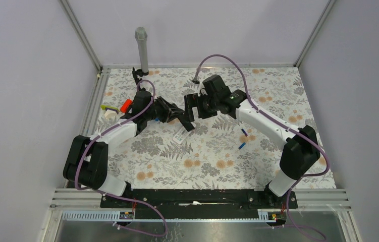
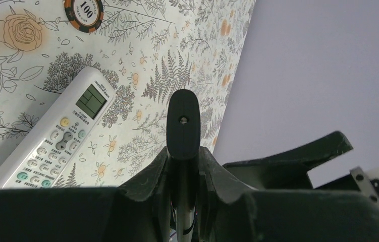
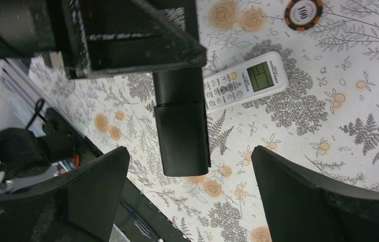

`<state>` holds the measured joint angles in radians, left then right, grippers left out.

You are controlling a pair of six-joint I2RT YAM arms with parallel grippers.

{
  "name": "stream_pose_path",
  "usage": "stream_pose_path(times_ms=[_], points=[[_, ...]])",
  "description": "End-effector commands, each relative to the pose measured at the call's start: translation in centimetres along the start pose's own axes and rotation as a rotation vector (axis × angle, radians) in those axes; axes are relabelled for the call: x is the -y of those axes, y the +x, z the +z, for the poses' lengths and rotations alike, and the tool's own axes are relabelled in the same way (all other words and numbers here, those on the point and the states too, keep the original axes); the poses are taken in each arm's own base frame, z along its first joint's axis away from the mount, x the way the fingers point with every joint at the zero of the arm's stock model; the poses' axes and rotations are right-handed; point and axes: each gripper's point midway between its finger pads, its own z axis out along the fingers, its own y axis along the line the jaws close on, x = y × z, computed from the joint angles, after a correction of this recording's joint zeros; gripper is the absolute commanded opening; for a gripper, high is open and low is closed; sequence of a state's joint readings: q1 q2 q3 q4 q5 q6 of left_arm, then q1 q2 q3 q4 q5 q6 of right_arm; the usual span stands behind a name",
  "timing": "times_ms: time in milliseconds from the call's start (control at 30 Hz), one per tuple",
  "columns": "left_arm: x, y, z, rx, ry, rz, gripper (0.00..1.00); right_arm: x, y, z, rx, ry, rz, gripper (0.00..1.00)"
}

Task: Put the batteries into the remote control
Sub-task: Load the battery cover into the remote control.

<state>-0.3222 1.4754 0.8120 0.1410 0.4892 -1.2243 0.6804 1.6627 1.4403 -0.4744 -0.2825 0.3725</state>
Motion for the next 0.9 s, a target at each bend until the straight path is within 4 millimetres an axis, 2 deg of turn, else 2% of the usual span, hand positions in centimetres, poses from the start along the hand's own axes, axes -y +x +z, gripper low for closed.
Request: stream_pose_path(times_ms=[0,167,367,633,867], points=[[3.1,-0.9,-0.5,0.014,0.064,0.043,0.0,-2.4,0.3,-0.1,0.018,-0.037,-0.213,1.0],[3.6,-0.7,-0.9,0.009,0.068,0.046,0.0,-1.5,0.9,1.0,-0.004,0.02,-0.241,1.0],[3.9,-0.6,-1.2,0.003,0.073,0.046,0.0,-2.0,1.6,1.9,-0.04,0.0,-0.249,0.96],[4.5,-0.5,-1.5,0.002,0.091,0.051,0.0,-2.1,1.8,2.8,-0.061,-0.003,-0.194,0.75],[4.7,-0.3,-1.6,0.0,0.107,0.053,0.0,-2.7,1.8,2.4,-0.059,-0.033,-0.182,0.63]])
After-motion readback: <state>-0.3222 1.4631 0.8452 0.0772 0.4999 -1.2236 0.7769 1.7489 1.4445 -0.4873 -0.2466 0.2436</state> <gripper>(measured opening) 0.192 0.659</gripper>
